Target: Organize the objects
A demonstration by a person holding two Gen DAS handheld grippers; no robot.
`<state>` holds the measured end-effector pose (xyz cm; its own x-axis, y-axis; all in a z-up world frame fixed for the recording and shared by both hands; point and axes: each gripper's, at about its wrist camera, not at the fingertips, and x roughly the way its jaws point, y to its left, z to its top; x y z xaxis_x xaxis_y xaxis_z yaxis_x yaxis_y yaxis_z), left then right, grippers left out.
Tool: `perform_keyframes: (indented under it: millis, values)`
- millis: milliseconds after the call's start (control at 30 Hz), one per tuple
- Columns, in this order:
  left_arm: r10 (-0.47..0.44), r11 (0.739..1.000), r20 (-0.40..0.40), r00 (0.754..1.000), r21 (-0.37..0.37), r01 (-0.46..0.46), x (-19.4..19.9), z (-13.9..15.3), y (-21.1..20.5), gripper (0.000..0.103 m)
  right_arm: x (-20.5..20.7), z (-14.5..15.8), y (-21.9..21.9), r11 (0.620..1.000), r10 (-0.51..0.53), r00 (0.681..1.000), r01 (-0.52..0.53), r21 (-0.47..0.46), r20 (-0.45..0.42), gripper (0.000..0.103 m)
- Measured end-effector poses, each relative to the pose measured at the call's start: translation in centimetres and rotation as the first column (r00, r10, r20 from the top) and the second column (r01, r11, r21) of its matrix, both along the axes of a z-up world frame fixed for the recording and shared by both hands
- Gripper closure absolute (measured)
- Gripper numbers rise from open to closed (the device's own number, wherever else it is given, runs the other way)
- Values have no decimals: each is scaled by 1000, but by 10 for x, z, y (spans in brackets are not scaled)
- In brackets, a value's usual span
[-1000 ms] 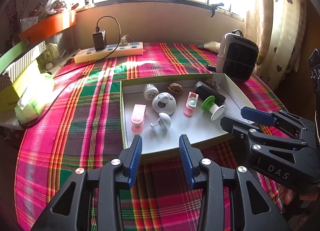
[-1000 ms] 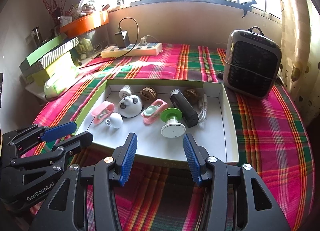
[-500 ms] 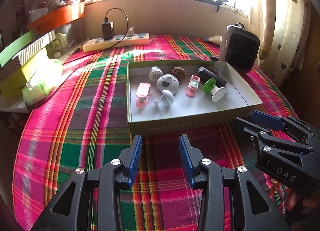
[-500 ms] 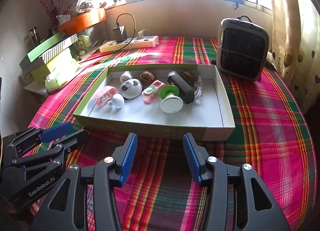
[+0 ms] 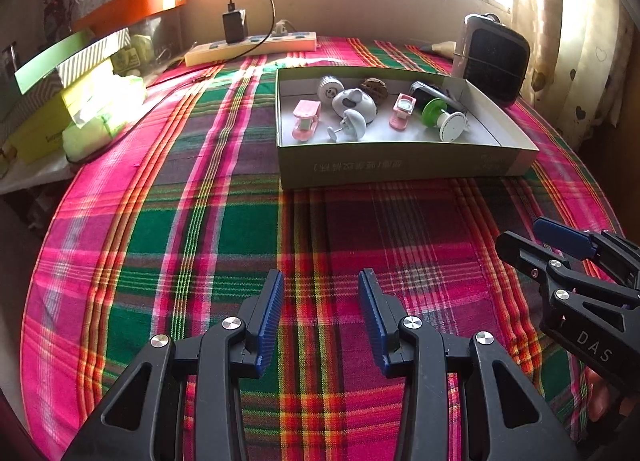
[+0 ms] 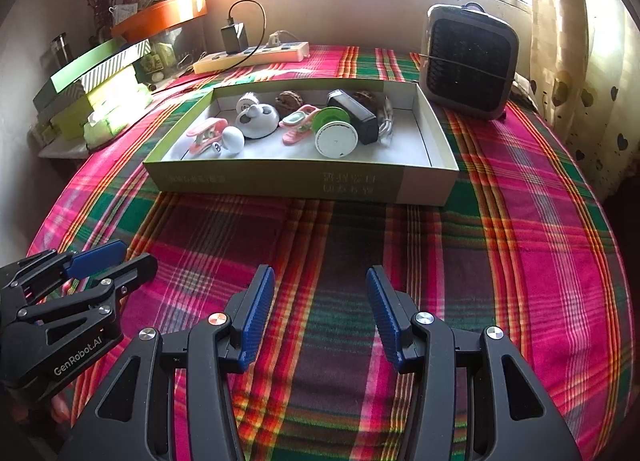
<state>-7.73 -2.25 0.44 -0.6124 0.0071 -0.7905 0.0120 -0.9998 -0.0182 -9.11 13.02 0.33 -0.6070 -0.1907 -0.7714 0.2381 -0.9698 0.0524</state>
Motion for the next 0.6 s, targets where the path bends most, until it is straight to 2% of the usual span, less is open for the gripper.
perform_keyframes:
  millis: [200,300,500,600]
  values:
    - [-6,1000,-18,1000,-16,5,14,-2,5,66,15,-8,3,1000,-22,1000,21,17,16,53]
    - [-6,1000,-18,1000,-13,6,21,-1,7,66,23,-8,2,999,-21,1000,20,31,9,45]
    - [-3,1000,-36,999,-30,2,33,-3,14,65,37,-10,5,998,-44,999,44,36,-10,44]
    - [8,1000,-41,999,-14,-9,36,-3,12,64,45,-11,6,998,-51,998,52,47,-24,44]
